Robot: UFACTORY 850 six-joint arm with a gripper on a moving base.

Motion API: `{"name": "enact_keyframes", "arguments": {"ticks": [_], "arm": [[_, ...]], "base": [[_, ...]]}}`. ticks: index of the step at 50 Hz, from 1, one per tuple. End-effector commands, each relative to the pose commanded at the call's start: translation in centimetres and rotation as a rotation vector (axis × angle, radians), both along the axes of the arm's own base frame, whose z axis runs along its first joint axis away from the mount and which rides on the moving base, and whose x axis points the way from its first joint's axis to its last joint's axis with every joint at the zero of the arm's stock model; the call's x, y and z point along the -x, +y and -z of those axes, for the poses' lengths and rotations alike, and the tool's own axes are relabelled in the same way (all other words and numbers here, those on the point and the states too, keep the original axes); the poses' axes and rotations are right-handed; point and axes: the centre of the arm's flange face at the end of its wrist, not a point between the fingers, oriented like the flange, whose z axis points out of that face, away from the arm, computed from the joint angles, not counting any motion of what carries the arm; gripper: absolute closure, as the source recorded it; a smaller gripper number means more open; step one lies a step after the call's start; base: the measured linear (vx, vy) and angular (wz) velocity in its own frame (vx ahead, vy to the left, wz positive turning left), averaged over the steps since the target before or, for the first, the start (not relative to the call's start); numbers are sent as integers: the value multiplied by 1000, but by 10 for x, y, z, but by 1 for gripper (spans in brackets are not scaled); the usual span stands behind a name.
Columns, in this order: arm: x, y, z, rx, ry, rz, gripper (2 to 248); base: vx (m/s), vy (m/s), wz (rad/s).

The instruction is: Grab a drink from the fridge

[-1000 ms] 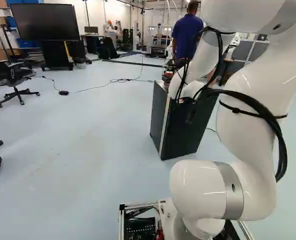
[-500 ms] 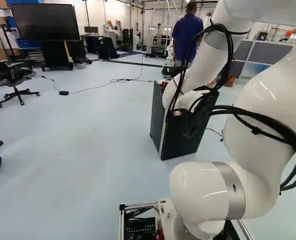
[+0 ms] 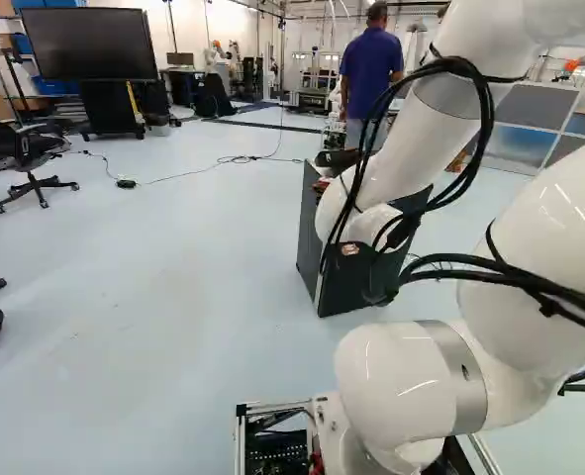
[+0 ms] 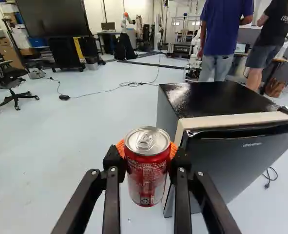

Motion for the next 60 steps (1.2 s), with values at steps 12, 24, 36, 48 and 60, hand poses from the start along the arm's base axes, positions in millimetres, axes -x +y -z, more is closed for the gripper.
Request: {"name": "enact_keyframes", "arguments": {"ticks": [12, 24, 36, 48, 60], "arm": [[23, 5, 10, 3, 21, 6, 152], [40, 9, 18, 6, 37, 11, 152], [52, 11, 23, 8, 47, 14, 152], [57, 12, 25, 9, 52, 15, 152], [57, 12, 25, 9, 52, 15, 152]], "base": [[0, 0, 0], [0, 0, 0], [0, 0, 0], [0, 0, 0], [0, 0, 0]]}}
